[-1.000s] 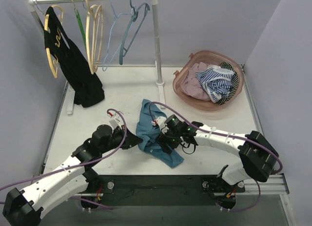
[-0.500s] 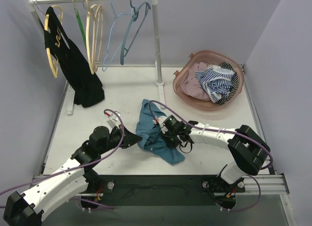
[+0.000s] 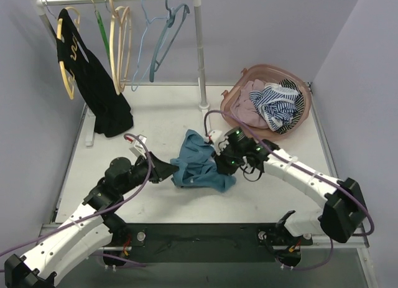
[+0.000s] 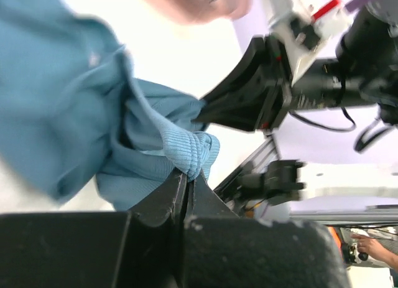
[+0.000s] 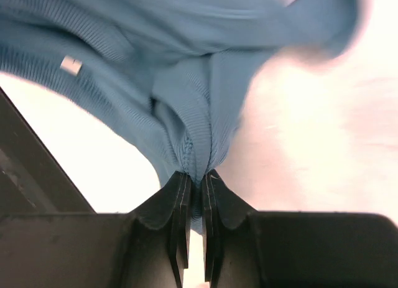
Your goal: Place the tank top on the hanger
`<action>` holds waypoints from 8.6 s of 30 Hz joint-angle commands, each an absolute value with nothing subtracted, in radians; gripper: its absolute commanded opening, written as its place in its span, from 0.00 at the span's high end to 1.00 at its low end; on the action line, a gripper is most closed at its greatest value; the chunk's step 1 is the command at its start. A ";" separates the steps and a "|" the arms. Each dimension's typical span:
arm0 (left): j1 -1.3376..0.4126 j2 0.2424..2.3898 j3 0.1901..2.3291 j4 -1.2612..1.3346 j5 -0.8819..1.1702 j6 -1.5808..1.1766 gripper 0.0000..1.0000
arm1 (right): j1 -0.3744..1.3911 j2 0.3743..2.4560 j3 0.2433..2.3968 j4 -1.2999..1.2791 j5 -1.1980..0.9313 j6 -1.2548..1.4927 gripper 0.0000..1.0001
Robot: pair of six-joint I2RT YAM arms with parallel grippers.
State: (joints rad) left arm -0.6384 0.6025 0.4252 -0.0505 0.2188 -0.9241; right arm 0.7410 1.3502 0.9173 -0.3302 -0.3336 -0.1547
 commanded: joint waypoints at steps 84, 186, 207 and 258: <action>-0.281 1.793 2.520 -0.856 0.081 -0.411 0.22 | -0.081 0.813 0.704 -0.278 -0.804 0.368 0.32; -0.955 0.804 0.853 -0.373 0.344 -0.336 1.00 | 0.088 0.710 1.098 -0.962 -1.136 -0.491 0.14; -1.115 0.877 0.804 -0.231 0.388 -0.189 1.00 | 0.173 0.765 1.035 -1.046 -1.068 -0.695 0.13; -1.074 0.821 0.811 -0.422 0.008 -0.278 0.25 | 0.178 0.684 1.000 -1.025 -0.800 -0.692 1.00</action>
